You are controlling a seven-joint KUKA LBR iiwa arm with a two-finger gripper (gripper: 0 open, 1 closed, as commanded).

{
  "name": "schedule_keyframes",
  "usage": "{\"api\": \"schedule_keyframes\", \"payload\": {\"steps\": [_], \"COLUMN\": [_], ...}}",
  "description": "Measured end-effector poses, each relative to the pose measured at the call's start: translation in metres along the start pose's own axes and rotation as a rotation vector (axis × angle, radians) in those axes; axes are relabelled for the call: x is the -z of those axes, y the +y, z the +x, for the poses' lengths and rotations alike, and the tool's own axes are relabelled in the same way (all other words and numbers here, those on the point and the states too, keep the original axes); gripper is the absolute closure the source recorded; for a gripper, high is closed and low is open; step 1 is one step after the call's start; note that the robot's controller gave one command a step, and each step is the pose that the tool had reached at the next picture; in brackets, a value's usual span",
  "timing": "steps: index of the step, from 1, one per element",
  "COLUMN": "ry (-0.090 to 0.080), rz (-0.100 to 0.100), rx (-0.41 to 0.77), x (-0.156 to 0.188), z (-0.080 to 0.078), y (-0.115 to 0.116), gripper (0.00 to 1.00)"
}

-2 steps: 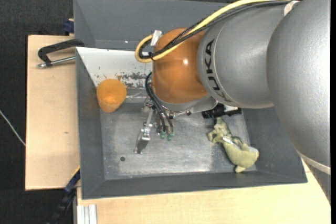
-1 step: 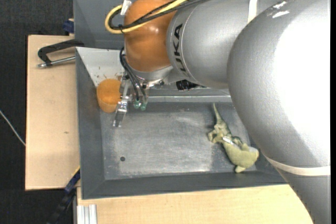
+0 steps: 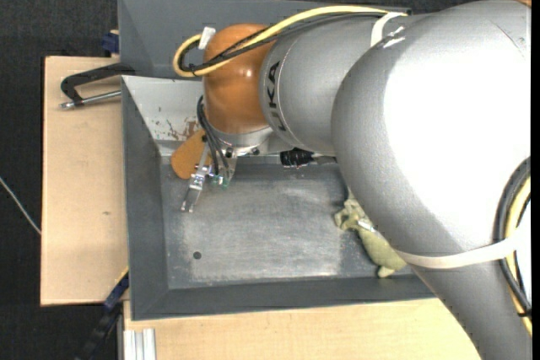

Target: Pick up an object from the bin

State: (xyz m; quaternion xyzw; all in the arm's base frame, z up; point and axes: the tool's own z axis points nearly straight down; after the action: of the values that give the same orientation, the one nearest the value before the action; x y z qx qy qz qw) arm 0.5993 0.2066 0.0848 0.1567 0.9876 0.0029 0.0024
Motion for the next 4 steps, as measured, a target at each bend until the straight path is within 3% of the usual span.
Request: {"api": "schedule_keyframes", "payload": {"steps": [2, 3, 4], "ry": [-0.001, -0.003, -0.003], "rz": [0.003, 0.003, 0.002], "rx": [0.178, 0.207, -0.104], "x": [0.026, 0.045, 0.078], "z": [0.001, -0.015, -0.019], "y": [0.003, -0.031, -0.047], "gripper": [0.0, 0.0, 0.0]}}
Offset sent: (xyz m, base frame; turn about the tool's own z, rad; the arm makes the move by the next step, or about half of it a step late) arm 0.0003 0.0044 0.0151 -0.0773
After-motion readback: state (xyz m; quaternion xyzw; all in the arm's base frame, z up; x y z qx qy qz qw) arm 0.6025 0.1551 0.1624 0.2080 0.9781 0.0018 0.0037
